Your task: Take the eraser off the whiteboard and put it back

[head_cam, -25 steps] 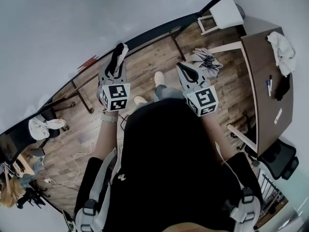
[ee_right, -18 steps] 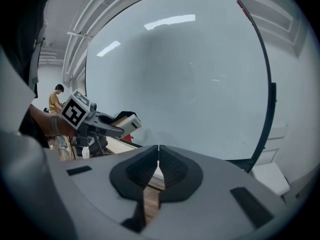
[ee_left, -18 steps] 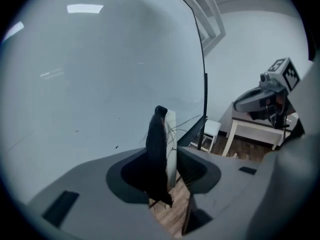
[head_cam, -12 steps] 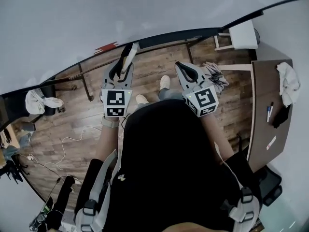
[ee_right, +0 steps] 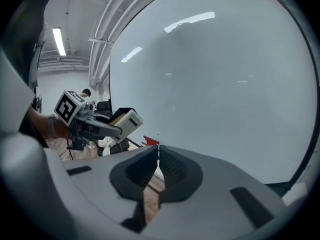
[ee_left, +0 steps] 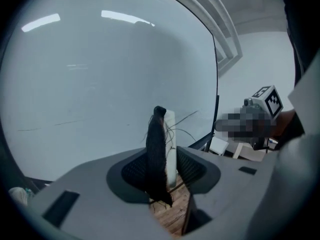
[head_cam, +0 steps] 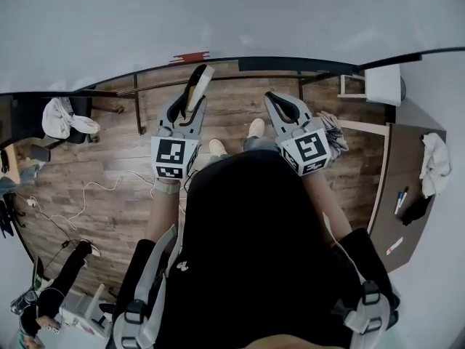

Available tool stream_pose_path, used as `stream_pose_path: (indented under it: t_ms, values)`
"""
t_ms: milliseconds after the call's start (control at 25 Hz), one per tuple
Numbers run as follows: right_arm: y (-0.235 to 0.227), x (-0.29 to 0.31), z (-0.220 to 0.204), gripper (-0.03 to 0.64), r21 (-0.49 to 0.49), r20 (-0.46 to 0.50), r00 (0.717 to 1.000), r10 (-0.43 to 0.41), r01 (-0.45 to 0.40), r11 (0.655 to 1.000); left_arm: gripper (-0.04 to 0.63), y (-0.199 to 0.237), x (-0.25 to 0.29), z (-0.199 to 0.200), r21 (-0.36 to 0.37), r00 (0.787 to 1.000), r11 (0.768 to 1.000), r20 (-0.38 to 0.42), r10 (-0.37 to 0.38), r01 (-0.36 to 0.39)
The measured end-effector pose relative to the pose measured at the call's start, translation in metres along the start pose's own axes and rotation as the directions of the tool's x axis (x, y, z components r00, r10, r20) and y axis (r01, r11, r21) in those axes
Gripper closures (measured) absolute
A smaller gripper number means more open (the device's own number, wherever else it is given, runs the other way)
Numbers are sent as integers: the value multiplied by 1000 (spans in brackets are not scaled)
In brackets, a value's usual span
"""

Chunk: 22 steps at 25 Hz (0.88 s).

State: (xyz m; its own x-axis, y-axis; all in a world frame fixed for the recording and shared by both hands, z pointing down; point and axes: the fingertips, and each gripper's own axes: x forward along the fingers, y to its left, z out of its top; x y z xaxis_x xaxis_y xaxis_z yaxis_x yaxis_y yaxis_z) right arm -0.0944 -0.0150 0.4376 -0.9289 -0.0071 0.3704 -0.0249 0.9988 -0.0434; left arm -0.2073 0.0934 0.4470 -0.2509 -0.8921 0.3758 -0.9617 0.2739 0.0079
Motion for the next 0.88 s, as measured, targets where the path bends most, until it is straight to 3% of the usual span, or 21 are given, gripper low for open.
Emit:
stream_pose_path:
  t_ms: [480, 880]
  values:
    - [20, 31, 18, 598, -32, 22, 995, 95, -94, 995, 434, 31, -27, 2, -71, 997, 995, 34, 74, -71]
    - [13, 31, 16, 598, -19, 17, 997, 80, -80, 997, 434, 32, -17, 2, -23, 997, 997, 4, 72, -72]
